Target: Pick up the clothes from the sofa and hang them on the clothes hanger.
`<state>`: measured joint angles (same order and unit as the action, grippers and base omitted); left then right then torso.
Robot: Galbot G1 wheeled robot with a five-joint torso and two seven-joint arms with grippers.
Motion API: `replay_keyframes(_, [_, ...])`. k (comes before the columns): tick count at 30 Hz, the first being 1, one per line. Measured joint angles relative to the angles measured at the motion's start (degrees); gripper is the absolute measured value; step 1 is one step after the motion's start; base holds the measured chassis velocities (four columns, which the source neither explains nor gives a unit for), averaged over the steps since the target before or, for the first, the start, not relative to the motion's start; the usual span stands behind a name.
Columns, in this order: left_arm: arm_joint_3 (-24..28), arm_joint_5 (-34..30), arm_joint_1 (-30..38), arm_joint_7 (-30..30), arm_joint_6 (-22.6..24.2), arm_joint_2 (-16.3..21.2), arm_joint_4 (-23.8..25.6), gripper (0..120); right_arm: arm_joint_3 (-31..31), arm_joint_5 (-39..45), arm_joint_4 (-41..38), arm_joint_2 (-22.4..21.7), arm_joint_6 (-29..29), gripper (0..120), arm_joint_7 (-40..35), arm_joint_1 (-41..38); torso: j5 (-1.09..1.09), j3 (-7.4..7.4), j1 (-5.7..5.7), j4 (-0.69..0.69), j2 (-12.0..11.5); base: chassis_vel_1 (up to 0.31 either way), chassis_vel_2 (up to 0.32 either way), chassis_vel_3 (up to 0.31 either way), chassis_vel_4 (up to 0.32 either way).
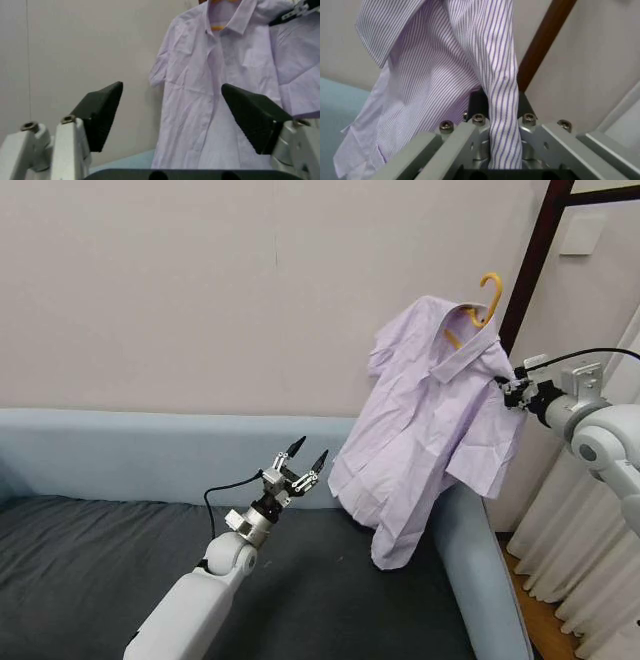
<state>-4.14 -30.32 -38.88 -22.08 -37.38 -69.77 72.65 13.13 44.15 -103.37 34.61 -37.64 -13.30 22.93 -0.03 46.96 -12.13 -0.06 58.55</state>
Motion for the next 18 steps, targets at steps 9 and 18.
replay_keyframes(9, [0.44, 0.81, 1.21, 0.72, -0.74, -1.69, -3.2, 100, 14.0, 1.38, -6.94, -3.1, 4.97, 1, -9.76, 11.52, 0.0, -0.01, 0.0, -0.02, 0.0, 0.0, 0.0, 0.0, 0.0])
replay_keyframes(18, [-0.15, 2.36, -0.38, 2.7, -0.83, -2.5, -2.44, 100, 17.5, 0.64, -5.17, -2.33, 9.62, 1, -13.69, 16.76, 0.0, 0.0, 0.0, 0.03, 0.0, 0.0, 0.0, 0.0, 0.0])
